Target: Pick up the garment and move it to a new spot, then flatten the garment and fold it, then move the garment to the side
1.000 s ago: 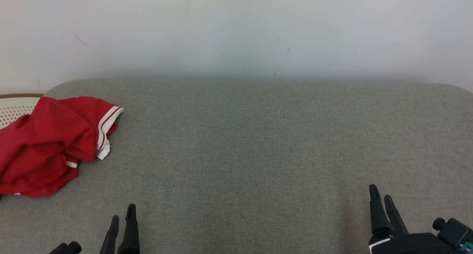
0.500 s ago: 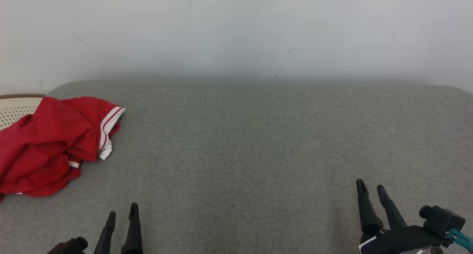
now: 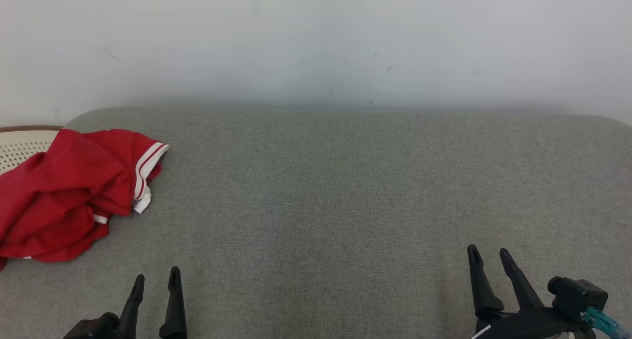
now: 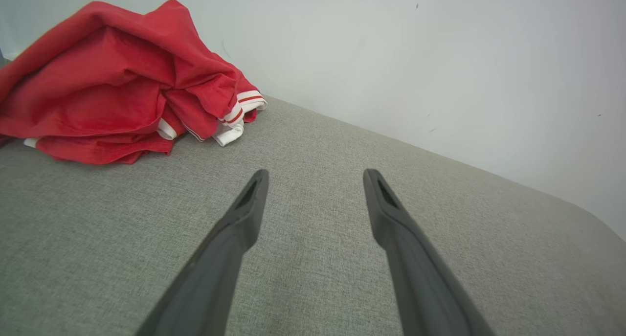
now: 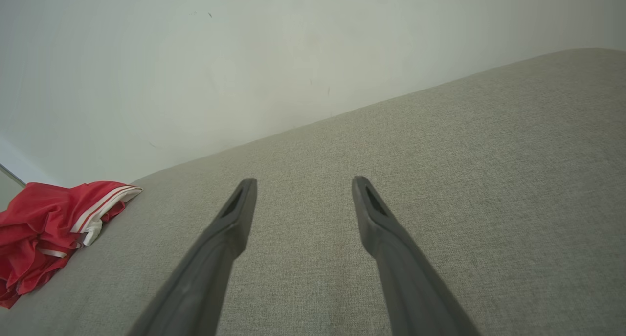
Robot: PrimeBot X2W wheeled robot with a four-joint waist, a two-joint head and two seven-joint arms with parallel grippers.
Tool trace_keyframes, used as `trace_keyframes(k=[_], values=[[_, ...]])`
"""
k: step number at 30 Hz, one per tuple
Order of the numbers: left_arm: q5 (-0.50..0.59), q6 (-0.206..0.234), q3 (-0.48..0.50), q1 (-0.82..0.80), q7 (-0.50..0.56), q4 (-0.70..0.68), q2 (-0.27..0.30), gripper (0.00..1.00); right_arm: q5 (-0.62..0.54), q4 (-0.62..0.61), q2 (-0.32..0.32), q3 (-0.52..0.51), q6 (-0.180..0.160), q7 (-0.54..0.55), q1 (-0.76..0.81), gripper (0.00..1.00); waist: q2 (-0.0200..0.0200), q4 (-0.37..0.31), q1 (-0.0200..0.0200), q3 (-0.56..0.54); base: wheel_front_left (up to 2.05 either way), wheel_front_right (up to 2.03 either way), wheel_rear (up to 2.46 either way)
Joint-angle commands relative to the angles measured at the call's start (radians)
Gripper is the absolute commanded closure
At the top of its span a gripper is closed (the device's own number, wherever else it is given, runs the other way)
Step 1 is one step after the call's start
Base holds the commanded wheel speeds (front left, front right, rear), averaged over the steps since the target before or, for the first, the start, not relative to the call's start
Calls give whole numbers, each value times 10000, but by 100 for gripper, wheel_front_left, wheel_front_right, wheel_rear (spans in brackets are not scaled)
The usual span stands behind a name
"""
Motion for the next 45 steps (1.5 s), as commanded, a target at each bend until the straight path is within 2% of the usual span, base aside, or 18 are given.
trace_keyframes(k=[1,25,45], values=[[298,30,9,123,-84,-174,77,0,-288,-155,6,38,5,-82,-19,0,0,8,0,-12,0,0,0],[2008,511,66,385,-548,-752,194,0,-2162,-366,281,27,6,-253,393,0,0,56,-1,-78,0,0,0],[3307,722,32,496,-869,-972,176,0,-2790,-482,473,20,7,-353,498,0,0,102,-1,-73,0,0,0]])
